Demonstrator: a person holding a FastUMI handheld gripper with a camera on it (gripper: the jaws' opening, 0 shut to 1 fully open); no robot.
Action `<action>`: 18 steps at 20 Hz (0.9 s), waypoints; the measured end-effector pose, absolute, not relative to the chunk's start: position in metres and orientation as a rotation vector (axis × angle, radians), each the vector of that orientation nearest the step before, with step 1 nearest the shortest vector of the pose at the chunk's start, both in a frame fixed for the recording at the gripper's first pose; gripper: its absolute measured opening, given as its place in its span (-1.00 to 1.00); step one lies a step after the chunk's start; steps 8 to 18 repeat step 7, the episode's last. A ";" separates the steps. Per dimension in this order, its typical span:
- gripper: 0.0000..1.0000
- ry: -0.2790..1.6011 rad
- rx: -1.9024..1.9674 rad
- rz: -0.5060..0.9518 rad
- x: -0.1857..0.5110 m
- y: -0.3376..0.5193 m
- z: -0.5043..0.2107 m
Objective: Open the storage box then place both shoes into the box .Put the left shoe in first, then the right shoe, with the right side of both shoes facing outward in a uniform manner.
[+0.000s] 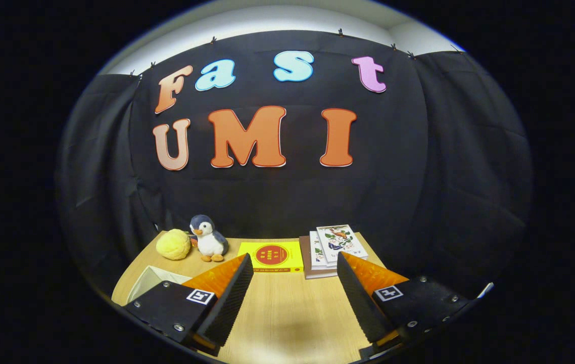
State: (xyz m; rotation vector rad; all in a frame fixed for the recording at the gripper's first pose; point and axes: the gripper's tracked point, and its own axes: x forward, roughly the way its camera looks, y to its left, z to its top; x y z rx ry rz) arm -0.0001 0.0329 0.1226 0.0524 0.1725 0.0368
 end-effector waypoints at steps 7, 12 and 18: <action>0.98 0.179 0.065 0.002 0.005 -0.011 0.109; 0.98 0.179 0.065 0.002 0.005 -0.011 0.109; 0.98 0.179 0.065 0.002 0.005 -0.011 0.109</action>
